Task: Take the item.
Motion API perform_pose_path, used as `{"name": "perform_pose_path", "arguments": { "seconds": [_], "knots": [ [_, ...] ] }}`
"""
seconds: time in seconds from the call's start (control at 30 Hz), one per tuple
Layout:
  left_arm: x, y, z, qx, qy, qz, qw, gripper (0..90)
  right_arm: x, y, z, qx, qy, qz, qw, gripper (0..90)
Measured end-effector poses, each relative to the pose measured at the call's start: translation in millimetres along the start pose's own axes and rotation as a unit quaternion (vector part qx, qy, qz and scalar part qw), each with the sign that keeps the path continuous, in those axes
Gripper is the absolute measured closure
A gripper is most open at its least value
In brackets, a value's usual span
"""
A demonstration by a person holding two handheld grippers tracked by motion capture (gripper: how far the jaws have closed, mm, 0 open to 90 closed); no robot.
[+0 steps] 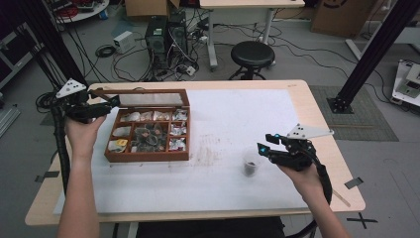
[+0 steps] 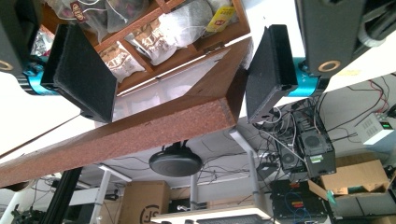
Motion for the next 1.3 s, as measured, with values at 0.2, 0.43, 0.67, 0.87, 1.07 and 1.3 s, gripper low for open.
{"name": "perform_pose_path", "arguments": {
  "seconds": [0.2, 0.43, 0.67, 0.87, 1.07, 1.3],
  "knots": [
    [0.2, 0.0, 0.1, -0.001, 0.001, 0.000, 1.0000, 25.9, 2.0, -3.7, -9.9, 0.001, -0.009, 0.003, 1.0000, 46.4],
    [-0.4, 0.1, -0.3, 0.000, -0.001, -0.001, 1.0000, 25.9, 3.2, -7.4, -21.0, -0.003, -0.024, 0.003, 0.9997, 41.1],
    [-1.3, 0.6, -0.8, 0.003, -0.004, -0.002, 1.0000, 25.9, 2.7, -8.5, -34.3, 0.000, -0.037, 0.003, 0.9993, 39.0],
    [-0.6, 0.6, 0.0, 0.002, -0.002, 0.000, 1.0000, 25.8, 1.5, -8.7, -39.4, 0.001, -0.042, 0.000, 0.9991, 38.6],
    [2.0, -1.3, 2.9, -0.001, 0.002, -0.001, 1.0000, 25.4, 1.5, -11.2, -39.1, -0.001, -0.043, 0.000, 0.9991, 38.6],
    [6.3, -4.0, 7.8, -0.004, 0.007, -0.002, 1.0000, 24.9, -1.1, -11.8, -39.9, 0.000, -0.044, -0.005, 0.9990, 38.6]
  ]
}}
Point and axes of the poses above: each handheld gripper's, and its own axes: x roughly backward along the jaws, z roughly out of its underside, y roughly to its left, the point moved 9 cm from there along -x, roughly forward along the jaws, and after that the axes turned 2 degrees about -z, right-handed, at the moved point
